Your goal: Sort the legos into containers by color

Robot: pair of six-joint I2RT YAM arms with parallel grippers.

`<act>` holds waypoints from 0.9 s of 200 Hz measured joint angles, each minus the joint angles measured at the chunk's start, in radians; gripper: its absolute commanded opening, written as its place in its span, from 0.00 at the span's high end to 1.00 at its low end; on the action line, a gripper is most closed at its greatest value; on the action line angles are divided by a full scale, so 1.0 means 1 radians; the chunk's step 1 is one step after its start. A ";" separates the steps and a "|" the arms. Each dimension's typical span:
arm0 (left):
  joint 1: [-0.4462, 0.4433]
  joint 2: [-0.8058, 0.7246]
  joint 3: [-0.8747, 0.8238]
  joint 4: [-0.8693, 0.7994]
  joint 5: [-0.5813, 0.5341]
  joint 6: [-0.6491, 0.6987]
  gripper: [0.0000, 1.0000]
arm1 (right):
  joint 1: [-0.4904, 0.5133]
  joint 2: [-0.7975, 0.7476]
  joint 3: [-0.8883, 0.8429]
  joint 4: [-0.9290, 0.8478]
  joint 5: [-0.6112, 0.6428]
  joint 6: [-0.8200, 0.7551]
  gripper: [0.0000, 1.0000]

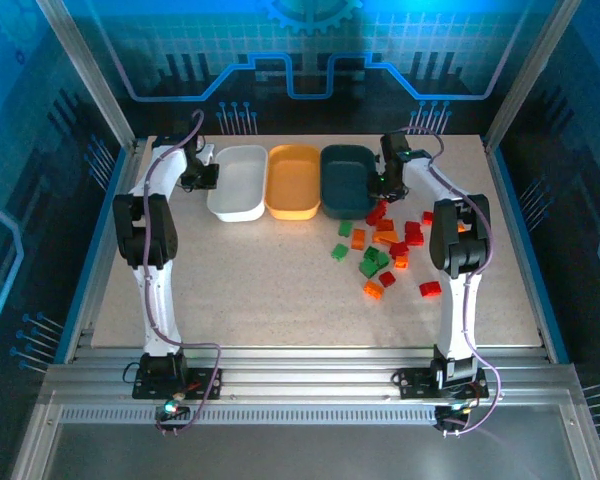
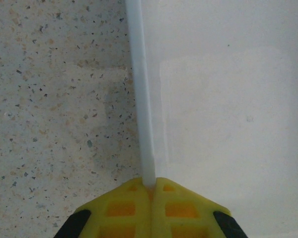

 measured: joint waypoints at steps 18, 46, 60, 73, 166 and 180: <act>-0.003 0.000 0.002 -0.005 -0.007 -0.019 0.69 | 0.003 0.000 0.000 -0.005 -0.014 0.002 0.75; -0.014 0.000 0.026 -0.023 -0.016 -0.032 0.56 | 0.014 -0.004 0.000 -0.008 -0.030 0.008 0.64; -0.018 0.000 0.044 -0.028 -0.018 -0.043 0.51 | 0.018 -0.011 0.000 -0.015 -0.033 0.011 0.60; -0.018 0.000 0.057 -0.031 -0.019 -0.053 0.46 | 0.018 -0.022 0.000 -0.018 -0.036 0.014 0.56; -0.016 -0.222 -0.023 0.029 0.050 -0.166 0.35 | -0.032 -0.172 -0.031 -0.014 -0.035 0.028 0.42; -0.014 -0.322 -0.140 0.094 0.082 -0.231 0.34 | -0.065 -0.171 -0.029 -0.016 -0.022 0.040 0.42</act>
